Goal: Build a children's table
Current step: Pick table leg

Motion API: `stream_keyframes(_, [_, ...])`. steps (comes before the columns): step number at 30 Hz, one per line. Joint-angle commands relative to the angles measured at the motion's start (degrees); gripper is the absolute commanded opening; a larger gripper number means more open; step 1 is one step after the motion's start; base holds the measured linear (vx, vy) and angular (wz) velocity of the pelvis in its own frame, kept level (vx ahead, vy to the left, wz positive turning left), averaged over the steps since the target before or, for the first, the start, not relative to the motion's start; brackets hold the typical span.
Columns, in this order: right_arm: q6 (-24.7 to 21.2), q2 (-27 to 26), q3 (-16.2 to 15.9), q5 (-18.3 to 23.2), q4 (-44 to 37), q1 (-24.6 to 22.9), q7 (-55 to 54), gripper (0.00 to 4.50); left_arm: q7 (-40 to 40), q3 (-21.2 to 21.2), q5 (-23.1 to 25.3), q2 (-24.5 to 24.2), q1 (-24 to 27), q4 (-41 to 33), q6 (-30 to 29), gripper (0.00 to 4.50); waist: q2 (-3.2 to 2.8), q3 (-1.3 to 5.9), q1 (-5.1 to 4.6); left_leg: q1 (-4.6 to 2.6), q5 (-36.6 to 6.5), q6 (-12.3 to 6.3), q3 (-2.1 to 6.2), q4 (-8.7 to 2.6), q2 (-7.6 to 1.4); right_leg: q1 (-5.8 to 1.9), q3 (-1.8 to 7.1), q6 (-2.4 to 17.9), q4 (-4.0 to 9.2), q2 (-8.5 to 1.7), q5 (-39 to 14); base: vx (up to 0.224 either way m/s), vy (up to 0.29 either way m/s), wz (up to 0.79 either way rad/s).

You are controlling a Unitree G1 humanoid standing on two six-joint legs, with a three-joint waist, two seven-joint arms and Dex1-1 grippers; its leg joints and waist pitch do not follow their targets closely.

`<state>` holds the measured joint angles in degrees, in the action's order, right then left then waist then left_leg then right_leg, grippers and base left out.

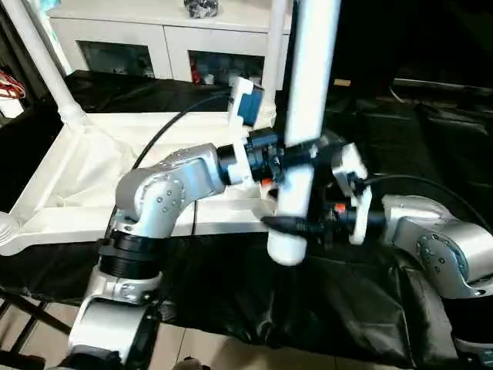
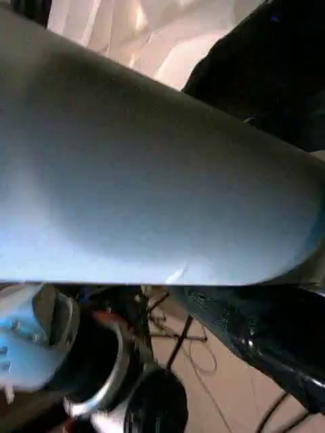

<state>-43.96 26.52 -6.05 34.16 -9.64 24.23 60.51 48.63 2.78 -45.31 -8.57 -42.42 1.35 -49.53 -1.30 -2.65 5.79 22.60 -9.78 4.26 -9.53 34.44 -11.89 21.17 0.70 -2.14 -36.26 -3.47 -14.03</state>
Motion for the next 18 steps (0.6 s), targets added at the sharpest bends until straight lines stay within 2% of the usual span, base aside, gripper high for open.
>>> stream_keyframes(1, [-1.1,0.6,0.3,0.1,0.8,0.9,0.1,2.95,2.6,0.6,-2.1,0.0,0.1,-2.1,-0.7,1.9,1.03,3.62,-0.02,-1.56,-4.7,-0.98,-0.47,-3.45,-0.26,-2.16,0.52,14.1,3.54,-2.33,5.5,0.0,0.0,0.0])
stream_keyframes(3, [-1.5,0.5,0.4,0.7,0.9,1.1,0.4,2.86,3.2,0.6,-2.4,0.1,0.1,-2.0,-0.5,1.9,1.07,3.63,-0.08,-1.56,-4.9,-0.85,-0.47,-3.49,-0.27,-2.14,0.54,13.9,3.63,-2.36,4.6,0.0,0.0,0.0])
stream_keyframes(4, [-1.8,0.5,0.5,1.1,1.0,1.2,0.7,2.62,3.6,0.6,-2.4,0.2,0.0,-1.8,-0.3,1.9,1.07,3.66,-0.11,-1.51,-4.9,-0.76,-0.46,-3.49,-0.24,-2.15,0.5,13.9,3.59,-2.34,4.5,0.0,0.0,0.0])
stream_keyframes(6, [-2.3,0.6,0.5,1.8,1.0,1.3,1.1,2.56,4.5,0.4,-2.7,0.1,0.0,-1.5,-0.4,1.9,0.99,3.68,-0.08,-1.55,-4.7,-0.8,-0.47,-3.48,-0.22,-2.06,0.51,14.0,3.6,-2.33,4.6,0.0,0.0,0.0])
stream_keyframes(11, [-2.7,0.6,0.5,2.7,0.7,0.9,1.2,2.11,5.3,0.2,-3.0,-0.3,0.0,-1.3,-0.6,1.9,1.01,3.86,0.01,-1.43,-3.4,-1.13,-0.47,-3.33,-0.12,-2.18,0.5,13.9,3.42,-2.29,6.8,0.0,0.0,0.0])
stream_keyframes(13, [-2.9,0.4,0.5,3.0,0.7,0.7,0.7,1.98,4.7,-0.1,-2.4,0.0,0.0,-0.8,0.1,2.46,0.81,3.93,0.04,-1.39,-2.9,-1.23,-0.43,-3.25,-0.12,-2.19,0.47,14.1,3.27,-2.27,8.0,0.0,0.0,0.0])
stream_keyframes(14, [-2.7,0.2,0.5,2.8,0.7,0.6,0.3,1.98,2.9,-0.8,-1.9,0.6,-0.4,-0.1,0.5,2.46,0.82,3.92,0.02,-1.39,-2.8,-1.21,-0.44,-3.27,-0.12,-2.18,0.45,14.1,3.31,-2.25,8.1,0.0,0.0,0.0])
stream_keyframes(16, [-2.4,-0.1,0.5,2.4,0.8,0.5,-0.3,1.95,1.6,-1.8,-2.2,1.3,-0.9,1.0,0.0,2.77,0.89,3.92,0.08,-1.45,-3.1,-1.06,-0.48,-3.25,-0.11,-2.18,0.45,14.3,3.34,-2.26,8.0,0.0,0.0,0.0])
stream_keyframes(18, [-0.8,-1.6,0.7,0.9,1.1,0.4,-3.2,1.95,-1.3,-2.4,0.2,2.0,-0.9,1.7,2.7,2.77,0.81,3.89,0.0,-1.36,-3.4,-0.7,-0.42,-3.28,-0.15,-2.14,0.47,14.3,3.41,-2.31,7.5,0.0,0.0,0.0])
